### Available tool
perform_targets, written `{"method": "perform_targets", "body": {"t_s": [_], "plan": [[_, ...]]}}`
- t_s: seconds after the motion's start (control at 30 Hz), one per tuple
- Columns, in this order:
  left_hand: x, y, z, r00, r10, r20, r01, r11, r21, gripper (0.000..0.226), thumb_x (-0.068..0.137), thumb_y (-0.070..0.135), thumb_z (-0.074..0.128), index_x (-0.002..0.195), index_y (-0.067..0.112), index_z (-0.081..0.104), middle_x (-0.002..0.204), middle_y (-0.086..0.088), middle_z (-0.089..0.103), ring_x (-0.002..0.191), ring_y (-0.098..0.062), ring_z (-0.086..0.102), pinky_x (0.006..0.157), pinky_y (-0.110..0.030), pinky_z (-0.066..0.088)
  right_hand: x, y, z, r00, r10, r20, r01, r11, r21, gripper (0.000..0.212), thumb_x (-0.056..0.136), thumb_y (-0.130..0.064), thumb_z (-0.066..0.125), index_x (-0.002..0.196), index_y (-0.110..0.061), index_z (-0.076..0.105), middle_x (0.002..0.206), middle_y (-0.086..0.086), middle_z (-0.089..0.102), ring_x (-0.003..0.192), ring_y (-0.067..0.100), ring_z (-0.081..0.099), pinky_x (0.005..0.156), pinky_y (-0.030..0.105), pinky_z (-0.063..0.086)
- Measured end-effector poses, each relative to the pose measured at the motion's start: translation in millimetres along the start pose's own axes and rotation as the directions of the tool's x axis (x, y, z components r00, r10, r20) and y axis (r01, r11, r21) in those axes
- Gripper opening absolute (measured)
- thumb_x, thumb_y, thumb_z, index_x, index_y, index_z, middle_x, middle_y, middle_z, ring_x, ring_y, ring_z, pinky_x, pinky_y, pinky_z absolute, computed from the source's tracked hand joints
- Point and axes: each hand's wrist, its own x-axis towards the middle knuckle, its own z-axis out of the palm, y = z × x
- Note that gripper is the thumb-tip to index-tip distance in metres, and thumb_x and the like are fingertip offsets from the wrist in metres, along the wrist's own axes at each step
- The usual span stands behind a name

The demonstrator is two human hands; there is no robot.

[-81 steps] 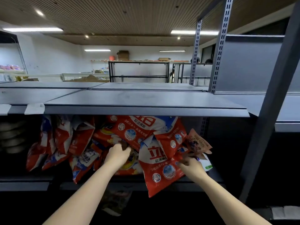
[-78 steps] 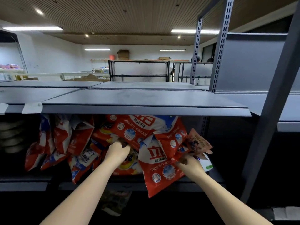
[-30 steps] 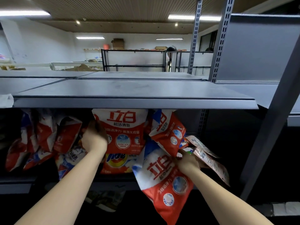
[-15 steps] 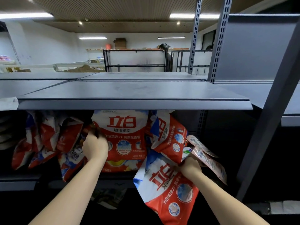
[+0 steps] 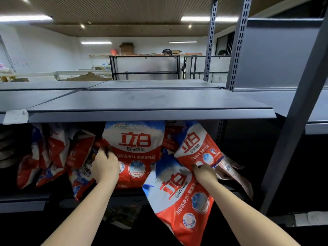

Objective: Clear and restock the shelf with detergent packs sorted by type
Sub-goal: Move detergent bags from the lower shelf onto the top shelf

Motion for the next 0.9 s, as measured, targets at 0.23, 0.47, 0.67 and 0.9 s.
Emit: {"method": "perform_targets", "body": {"t_s": [0.23, 0.47, 0.67, 0.9], "plan": [[1.4, -0.4, 5.0, 0.999, 0.033, 0.005, -0.033, 0.999, -0.042, 0.027, 0.098, 0.013, 0.037, 0.113, 0.002, 0.057, 0.114, -0.023, 0.061, 0.106, -0.042, 0.054, 0.092, -0.046, 0.039, -13.2, -12.9, -16.7, 0.999, -0.021, 0.027, 0.017, 0.991, 0.132, 0.039, 0.074, -0.051, 0.073, 0.085, -0.014, 0.065, 0.082, 0.004, 0.071, 0.073, 0.019, 0.069, 0.072, 0.030, 0.056], [-5.5, -10.5, 0.0, 0.997, 0.066, -0.044, -0.070, 0.994, -0.089, 0.025, 0.100, 0.019, 0.034, 0.087, 0.005, 0.051, 0.083, -0.010, 0.056, 0.078, -0.028, 0.049, 0.072, -0.037, 0.036, -32.4, 10.0, -24.0, 1.000, 0.011, 0.003, -0.011, 0.963, 0.270, 0.024, 0.074, -0.036, 0.075, 0.086, -0.015, 0.072, 0.080, 0.003, 0.073, 0.074, 0.023, 0.071, 0.080, 0.041, 0.058], [-18.7, -17.7, -12.5, 0.996, 0.066, -0.055, -0.072, 0.993, -0.098, 0.039, 0.102, 0.033, 0.030, 0.083, 0.004, 0.048, 0.064, 0.000, 0.046, 0.064, -0.023, 0.049, 0.054, -0.029, 0.032, -66.9, 16.7, -47.6, 0.964, 0.044, -0.263, 0.015, 0.976, 0.217, 0.034, 0.092, -0.043, 0.051, 0.091, -0.013, 0.067, 0.081, 0.006, 0.070, 0.078, 0.025, 0.066, 0.079, 0.039, 0.053], [-41.6, -24.8, -29.5, 0.999, 0.053, -0.002, -0.053, 0.989, -0.137, 0.042, 0.103, 0.036, 0.028, 0.086, 0.003, 0.050, 0.068, 0.000, 0.048, 0.065, -0.022, 0.048, 0.062, -0.033, 0.034, -113.0, 38.0, -84.3, 0.861, 0.194, -0.471, 0.010, 0.918, 0.396, 0.035, 0.091, -0.049, 0.046, 0.079, -0.019, 0.060, 0.077, 0.003, 0.069, 0.073, 0.024, 0.067, 0.079, 0.044, 0.055]]}}
